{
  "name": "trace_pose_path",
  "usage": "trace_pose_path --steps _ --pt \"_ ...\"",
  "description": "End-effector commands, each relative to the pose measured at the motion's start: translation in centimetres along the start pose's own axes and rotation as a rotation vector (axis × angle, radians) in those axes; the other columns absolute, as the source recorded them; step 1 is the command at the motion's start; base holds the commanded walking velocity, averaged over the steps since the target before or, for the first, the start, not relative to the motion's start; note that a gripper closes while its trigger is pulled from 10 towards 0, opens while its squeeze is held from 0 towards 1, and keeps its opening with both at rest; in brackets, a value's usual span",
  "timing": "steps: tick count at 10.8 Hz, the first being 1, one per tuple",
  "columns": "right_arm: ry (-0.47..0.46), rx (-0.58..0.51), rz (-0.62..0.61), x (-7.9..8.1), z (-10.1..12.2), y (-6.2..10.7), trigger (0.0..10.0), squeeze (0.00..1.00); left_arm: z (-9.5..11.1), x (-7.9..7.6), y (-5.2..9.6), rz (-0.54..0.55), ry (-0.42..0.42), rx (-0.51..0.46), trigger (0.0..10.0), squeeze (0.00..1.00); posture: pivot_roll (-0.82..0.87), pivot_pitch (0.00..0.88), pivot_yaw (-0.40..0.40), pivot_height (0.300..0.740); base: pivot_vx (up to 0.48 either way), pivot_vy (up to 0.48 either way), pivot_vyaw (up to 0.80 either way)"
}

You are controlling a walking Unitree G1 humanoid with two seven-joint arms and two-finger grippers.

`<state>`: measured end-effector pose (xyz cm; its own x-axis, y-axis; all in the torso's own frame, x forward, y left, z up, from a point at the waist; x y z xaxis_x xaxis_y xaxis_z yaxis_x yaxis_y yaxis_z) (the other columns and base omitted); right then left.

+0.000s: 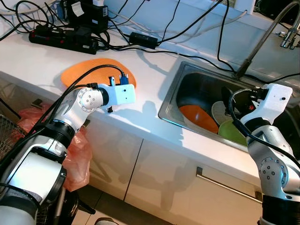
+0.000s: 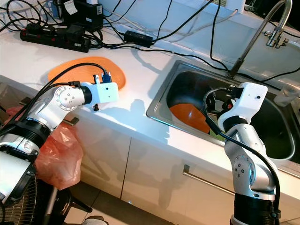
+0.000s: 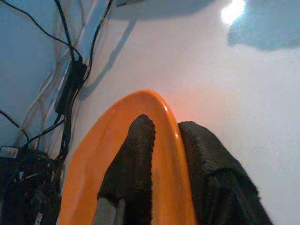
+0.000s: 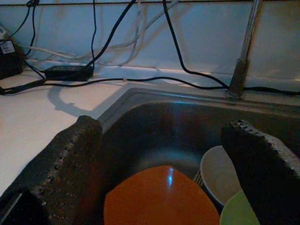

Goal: Kitchen organization

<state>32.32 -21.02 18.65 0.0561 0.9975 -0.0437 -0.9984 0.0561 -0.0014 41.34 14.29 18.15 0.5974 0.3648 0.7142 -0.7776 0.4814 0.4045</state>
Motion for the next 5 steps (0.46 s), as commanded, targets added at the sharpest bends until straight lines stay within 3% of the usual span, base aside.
trace_pose_path --steps 1,5 --pt "0.008 -0.01 -0.036 -0.9 0.33 0.17 10.0 0.0 -0.99 -1.99 -0.66 -0.067 0.011 0.041 0.0 0.0 0.29 0.0 -0.191 0.74 0.0 0.0 0.0" --pt "0.01 -0.008 -0.038 -0.94 0.28 0.21 10.0 0.0 -0.52 -2.08 -0.77 -0.063 0.014 0.004 0.0 0.0 0.29 0.0 -0.192 0.74 0.0 0.0 0.0"
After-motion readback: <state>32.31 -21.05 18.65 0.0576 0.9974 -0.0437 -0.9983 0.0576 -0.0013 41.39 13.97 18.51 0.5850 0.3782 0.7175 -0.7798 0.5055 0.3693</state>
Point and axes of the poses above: a point about 5 cm out from each wrist's last joint towards the gripper, its own y axis pointing back from the gripper into the wrist, its own z axis along the axis of the wrist's last joint, x = y × z, the point moved 3 cm from there along -y, pointing out of the wrist towards the gripper, and after that the axes turned 15 degrees about y, right-handed, at the moved point
